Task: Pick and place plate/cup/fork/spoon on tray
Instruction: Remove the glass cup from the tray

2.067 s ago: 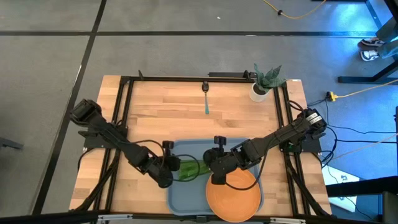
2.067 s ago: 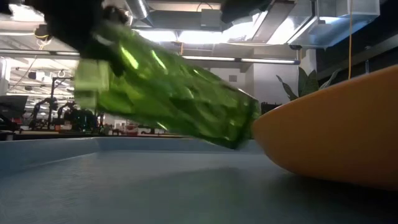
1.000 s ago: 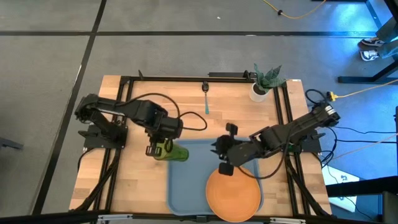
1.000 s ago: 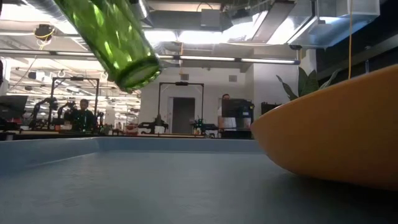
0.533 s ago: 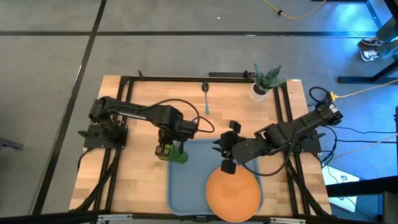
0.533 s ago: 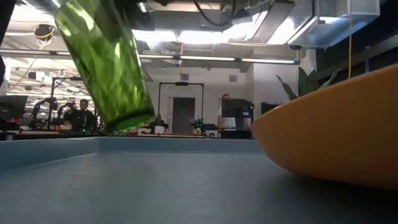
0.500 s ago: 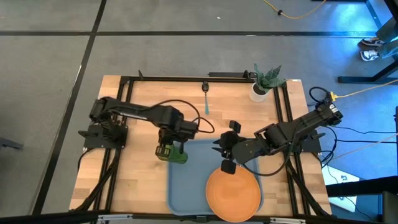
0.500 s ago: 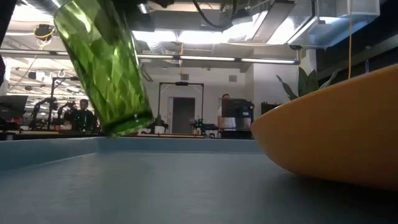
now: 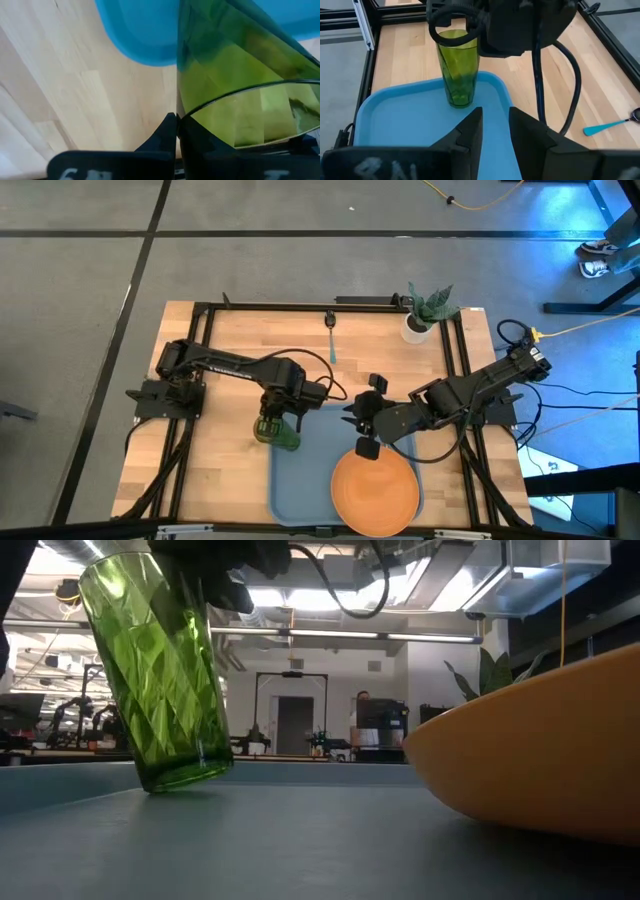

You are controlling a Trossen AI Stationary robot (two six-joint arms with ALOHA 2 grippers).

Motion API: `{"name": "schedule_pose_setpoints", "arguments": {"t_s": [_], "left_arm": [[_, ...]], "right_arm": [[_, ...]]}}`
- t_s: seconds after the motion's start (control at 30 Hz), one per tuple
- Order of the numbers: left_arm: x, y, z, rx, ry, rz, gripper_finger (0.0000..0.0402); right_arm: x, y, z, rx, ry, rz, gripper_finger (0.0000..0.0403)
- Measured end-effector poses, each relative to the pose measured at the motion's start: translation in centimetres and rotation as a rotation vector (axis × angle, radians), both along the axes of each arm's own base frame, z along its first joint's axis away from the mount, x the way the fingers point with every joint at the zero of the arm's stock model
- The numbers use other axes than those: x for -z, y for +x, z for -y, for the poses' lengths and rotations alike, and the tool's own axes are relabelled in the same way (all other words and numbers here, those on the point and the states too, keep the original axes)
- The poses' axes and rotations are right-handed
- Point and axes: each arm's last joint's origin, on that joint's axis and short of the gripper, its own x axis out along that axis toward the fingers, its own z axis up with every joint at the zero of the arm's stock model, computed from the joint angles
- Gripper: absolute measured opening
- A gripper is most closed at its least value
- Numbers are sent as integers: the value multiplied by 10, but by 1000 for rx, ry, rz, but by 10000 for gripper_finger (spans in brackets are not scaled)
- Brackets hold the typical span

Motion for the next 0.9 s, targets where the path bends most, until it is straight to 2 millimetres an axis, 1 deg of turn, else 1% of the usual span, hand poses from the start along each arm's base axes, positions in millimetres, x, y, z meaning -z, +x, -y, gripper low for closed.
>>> {"name": "schedule_pose_setpoints", "arguments": {"t_s": [0.07, 0.2, 0.3, 0.37, 0.53, 0.67, 0.9], "left_arm": [[-4, 2, 0, -20, 1, 14, 0], [-23, 4, 1, -71, -5, 84, 0], [-34, 4, 5, -100, -10, 125, 0], [-40, 1, 9, -105, -16, 143, 0], [-48, -12, 22, -104, -66, 144, 0], [-54, -31, 30, -118, -82, 137, 0], [-53, -83, 34, -273, -111, 56, 0]], "right_arm": [[0, 0, 0, -1, -1, 0, 100], [0, 0, 0, -2, -3, -4, 100], [0, 0, 0, -2, -4, -4, 100], [1, 0, 0, -2, -6, -7, 100], [2, -1, 1, -4, -15, -23, 100], [2, -2, 1, -13, -28, -28, 100], [2, -2, 1, -23, -41, -32, 100]]}}
